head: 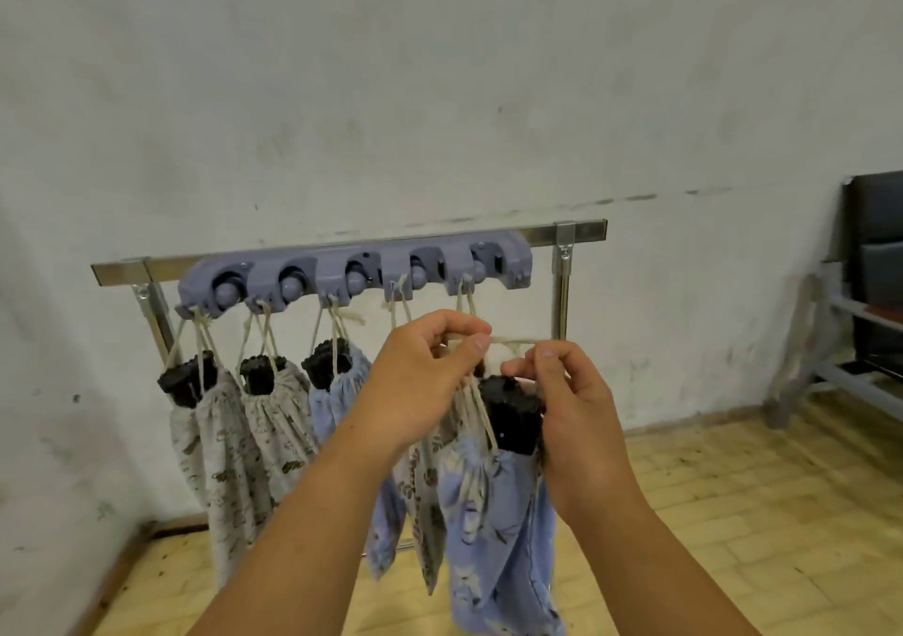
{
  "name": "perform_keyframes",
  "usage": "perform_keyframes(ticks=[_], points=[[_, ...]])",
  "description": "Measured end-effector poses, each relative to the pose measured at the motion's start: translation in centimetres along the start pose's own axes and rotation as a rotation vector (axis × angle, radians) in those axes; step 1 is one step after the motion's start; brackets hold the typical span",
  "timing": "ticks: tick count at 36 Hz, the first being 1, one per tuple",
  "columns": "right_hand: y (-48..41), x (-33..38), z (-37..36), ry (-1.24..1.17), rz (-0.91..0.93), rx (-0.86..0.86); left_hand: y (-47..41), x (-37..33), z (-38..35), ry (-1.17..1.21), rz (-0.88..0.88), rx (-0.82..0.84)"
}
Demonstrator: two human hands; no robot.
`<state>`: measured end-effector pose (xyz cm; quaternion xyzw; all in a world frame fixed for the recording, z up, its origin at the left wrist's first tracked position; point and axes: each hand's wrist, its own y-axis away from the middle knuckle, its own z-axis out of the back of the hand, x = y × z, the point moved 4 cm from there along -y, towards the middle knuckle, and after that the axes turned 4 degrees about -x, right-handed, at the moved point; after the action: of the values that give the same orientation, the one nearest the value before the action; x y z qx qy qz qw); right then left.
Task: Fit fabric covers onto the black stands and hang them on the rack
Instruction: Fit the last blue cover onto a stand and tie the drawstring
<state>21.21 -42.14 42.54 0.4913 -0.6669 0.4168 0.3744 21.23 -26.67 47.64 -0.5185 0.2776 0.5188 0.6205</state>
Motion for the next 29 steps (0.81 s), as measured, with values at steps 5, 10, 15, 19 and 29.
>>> perform_keyframes(ticks=[5, 10, 15, 19, 29], points=[[-3.5, 1.1, 0.3, 0.003, 0.033, -0.041, -3.2, -0.4, -0.9, -0.046, -0.037, -0.036], [-7.0, 1.2, 0.5, 0.027, 0.026, -0.109, -6.5, -1.1, -2.7, -0.094, -0.062, -0.094], [-10.6, 1.1, 0.6, 0.041, 0.013, -0.157, -9.6, -1.2, -4.3, -0.145, -0.064, -0.170], [-12.6, 0.7, 0.7, 0.073, 0.030, -0.185, -11.0, -1.2, -4.9, -0.277, -0.107, -0.271], [-13.3, -2.2, 1.5, 0.227, -0.038, -0.117, -10.5, 0.5, -6.0, -0.560, -0.094, -0.278]])
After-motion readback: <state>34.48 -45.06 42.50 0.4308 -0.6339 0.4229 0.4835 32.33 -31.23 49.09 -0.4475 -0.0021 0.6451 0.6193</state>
